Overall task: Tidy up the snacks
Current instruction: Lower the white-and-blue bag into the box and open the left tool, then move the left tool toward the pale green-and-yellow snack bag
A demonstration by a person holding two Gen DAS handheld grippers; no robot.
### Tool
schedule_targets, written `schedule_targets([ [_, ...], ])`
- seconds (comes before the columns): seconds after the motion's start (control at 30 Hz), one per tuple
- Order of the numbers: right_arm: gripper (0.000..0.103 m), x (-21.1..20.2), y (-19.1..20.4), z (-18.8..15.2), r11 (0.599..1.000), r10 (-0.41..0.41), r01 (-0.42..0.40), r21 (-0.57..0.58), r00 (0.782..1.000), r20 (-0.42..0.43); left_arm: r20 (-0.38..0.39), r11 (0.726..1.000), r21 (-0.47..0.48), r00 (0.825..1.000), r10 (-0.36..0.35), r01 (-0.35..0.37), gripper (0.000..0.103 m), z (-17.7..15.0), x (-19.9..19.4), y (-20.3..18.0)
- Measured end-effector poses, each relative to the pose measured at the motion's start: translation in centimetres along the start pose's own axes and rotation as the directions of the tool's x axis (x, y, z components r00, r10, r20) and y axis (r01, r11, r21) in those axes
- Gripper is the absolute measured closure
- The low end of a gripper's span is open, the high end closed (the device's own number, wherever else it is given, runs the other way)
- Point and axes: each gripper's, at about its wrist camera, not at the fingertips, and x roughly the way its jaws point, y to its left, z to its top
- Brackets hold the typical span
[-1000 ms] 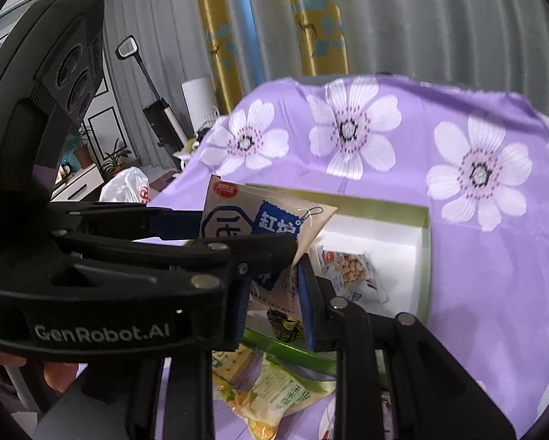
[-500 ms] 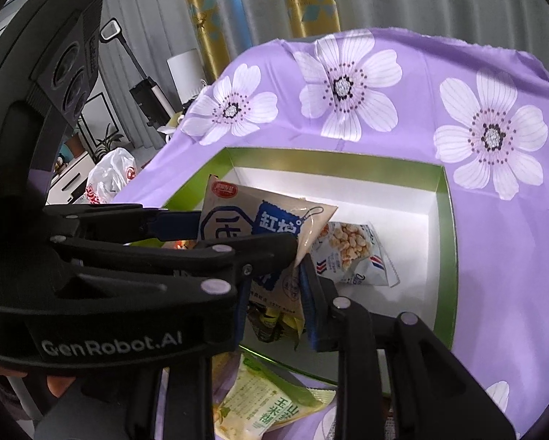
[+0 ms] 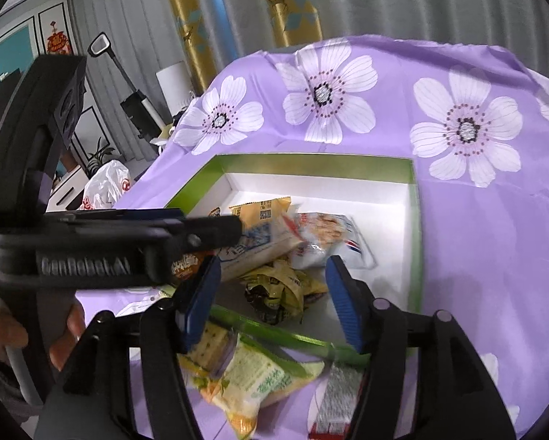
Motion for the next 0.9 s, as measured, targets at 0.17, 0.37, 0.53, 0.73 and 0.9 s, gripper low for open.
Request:
schedule_targets([
  [0.17,0.039,-2.9,-0.4,-1.4,1.000,-0.025,0.025,0.011,1.000,0.017,0.014,1.000,-0.024,1.000,0.018,-0.018,0.025,-1.3,-2.3,1.2],
  [0.37,0.039,-5.7,-0.7,-4.2,0.998,-0.048,0.048,0.036,0.999,-0.002,-0.010,0.998,-0.060,0.999,0.035,-0.035,0.025,-4.7,-4.3,2.6],
  [0.53,0.039,-7.0,-0.6,-7.1,0.996,-0.060,0.063,0.057,0.997,-0.045,-0.071,0.994,-0.090,0.996,0.051,-0.057,0.024,-7.9,-4.9,3.0],
  [0.73,0.039,-7.7,-0.2,-10.2,0.995,-0.068,0.076,0.064,0.992,-0.109,-0.108,0.993,-0.121,0.994,-0.011,-0.003,0.018,-11.2,-5.8,3.0],
  [0.9,0.039,-8.0,0.1,-11.6,0.995,-0.045,0.056,0.078,0.990,-0.135,-0.126,0.994,-0.103,0.991,-0.039,0.026,0.016,-12.9,-6.4,2.0],
])
